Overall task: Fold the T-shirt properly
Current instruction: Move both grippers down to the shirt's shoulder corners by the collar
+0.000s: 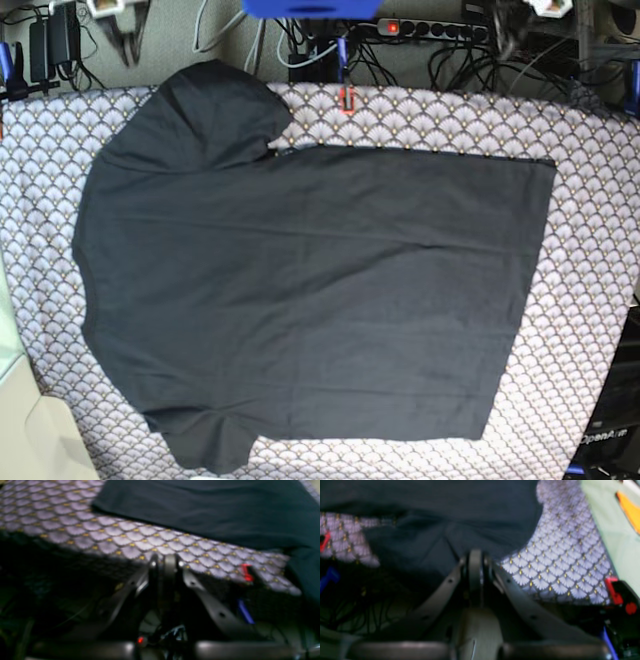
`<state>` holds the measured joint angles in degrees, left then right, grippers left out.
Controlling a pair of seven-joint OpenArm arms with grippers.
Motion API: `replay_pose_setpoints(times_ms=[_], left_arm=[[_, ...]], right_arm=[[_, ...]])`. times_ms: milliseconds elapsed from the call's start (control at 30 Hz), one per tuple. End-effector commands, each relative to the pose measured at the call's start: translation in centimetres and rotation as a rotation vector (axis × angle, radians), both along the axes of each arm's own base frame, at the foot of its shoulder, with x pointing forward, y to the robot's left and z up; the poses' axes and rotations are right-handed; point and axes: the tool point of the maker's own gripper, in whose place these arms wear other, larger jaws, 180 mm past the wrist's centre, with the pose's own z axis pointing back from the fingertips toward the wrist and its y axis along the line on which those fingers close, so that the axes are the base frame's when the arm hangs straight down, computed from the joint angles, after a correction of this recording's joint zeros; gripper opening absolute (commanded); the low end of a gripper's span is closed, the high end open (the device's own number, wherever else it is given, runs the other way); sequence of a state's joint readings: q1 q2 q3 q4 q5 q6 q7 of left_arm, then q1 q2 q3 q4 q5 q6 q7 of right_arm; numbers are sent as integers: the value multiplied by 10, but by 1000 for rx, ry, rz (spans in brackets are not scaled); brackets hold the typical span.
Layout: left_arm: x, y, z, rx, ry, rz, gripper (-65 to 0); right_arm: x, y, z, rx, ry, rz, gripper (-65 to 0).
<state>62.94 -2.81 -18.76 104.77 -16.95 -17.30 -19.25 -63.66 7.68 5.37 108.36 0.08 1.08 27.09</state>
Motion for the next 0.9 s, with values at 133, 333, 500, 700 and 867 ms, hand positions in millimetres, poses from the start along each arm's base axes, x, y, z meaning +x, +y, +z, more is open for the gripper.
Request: replay_pose_setpoints(times_ms=[133, 333, 500, 700, 867], left_arm=[[44, 32, 17, 106, 32, 8, -607], [68, 65, 14, 172, 97, 55, -607], [80, 68, 12, 188, 123, 27, -607], [95, 69, 13, 197, 135, 11, -607], [109, 73, 12, 205, 160, 2, -607]], right_arm=[[34, 20, -4, 178, 33, 36, -631], [53, 17, -8, 370, 83, 28, -539], [64, 14, -5, 482, 117, 71, -452], [74, 11, 3, 531, 155, 160, -450], [87, -13, 0, 476, 202, 121, -451]])
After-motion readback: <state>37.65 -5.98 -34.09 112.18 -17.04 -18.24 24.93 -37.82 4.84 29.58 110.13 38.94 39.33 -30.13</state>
